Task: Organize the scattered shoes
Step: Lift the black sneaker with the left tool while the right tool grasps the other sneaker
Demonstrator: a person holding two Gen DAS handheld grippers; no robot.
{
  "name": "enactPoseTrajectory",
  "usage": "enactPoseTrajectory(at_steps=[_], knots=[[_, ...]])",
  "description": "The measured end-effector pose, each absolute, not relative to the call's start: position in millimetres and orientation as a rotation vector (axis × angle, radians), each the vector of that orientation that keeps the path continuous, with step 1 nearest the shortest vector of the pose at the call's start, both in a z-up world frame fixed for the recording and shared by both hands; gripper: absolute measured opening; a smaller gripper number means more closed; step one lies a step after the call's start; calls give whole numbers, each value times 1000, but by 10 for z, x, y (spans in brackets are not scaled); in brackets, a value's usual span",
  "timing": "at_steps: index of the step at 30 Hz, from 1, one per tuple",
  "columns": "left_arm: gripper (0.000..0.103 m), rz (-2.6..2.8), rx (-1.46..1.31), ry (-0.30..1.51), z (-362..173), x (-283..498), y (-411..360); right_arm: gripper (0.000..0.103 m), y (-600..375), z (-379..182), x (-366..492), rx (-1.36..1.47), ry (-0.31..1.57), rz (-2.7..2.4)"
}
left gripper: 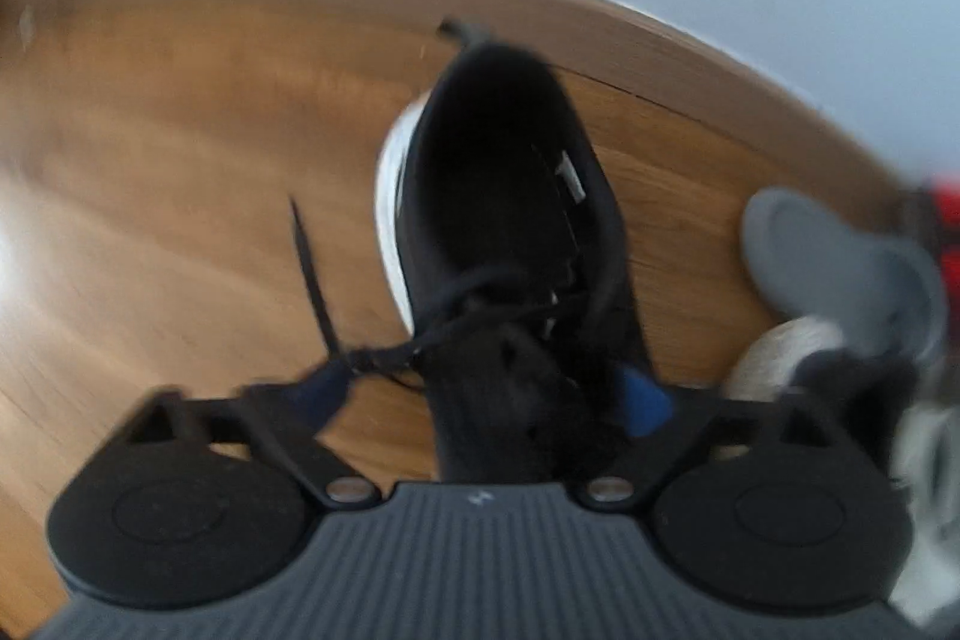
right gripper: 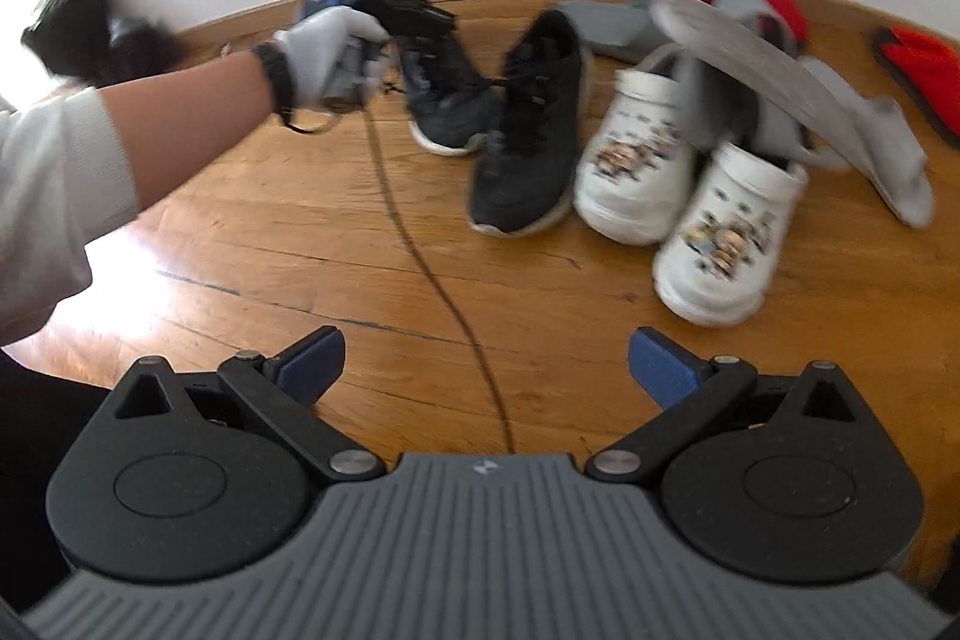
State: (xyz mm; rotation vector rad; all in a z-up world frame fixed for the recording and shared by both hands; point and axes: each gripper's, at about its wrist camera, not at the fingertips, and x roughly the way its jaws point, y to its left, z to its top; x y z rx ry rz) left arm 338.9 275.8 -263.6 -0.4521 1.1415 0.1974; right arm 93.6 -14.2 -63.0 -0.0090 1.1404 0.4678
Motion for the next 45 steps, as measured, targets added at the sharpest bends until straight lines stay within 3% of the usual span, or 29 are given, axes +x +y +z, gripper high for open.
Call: enactPoseTrajectory(at_steps=[4, 9, 12, 17, 20, 24, 37, 40, 41, 45], knots=[[49, 246, -419, 1111, -2551, 3115, 2818, 102, 25, -617, 1011, -21, 1130, 494], [49, 354, -512, 1134, -2445, 2459, 3078, 102, 189, -675, 1050, -24, 1134, 512], [55, 305, -532, 1154, -2354, 2152, 3142, 102, 309, -736, 1078, -23, 1128, 533], [79, 189, -515, 1082, -1987, 1563, 3334, 102, 545, -937, 1303, 17, 1077, 574], [84, 222, -496, 1010, -1830, 1236, 3518, 102, 767, -1105, 1486, -12, 1013, 616], [84, 332, -487, 959, -1712, 943, 3892, 102, 1183, -1423, 1728, -146, 948, 713], [84, 479, -489, 989, -2132, 648, 4455, 102, 2707, -2675, 2765, -401, 996, 720], [84, 486, -473, 984, -2114, 638, 4506, 92, 2862, -2911, 2765, -531, 1013, 729], [84, 490, -477, 984, -2106, 631, 4527, 83, 2880, -2970, 2740, -559, 1026, 742], [84, 492, -474, 991, -2064, 617, 4581, 77, 2857, -2983, 2554, -619, 964, 764]])
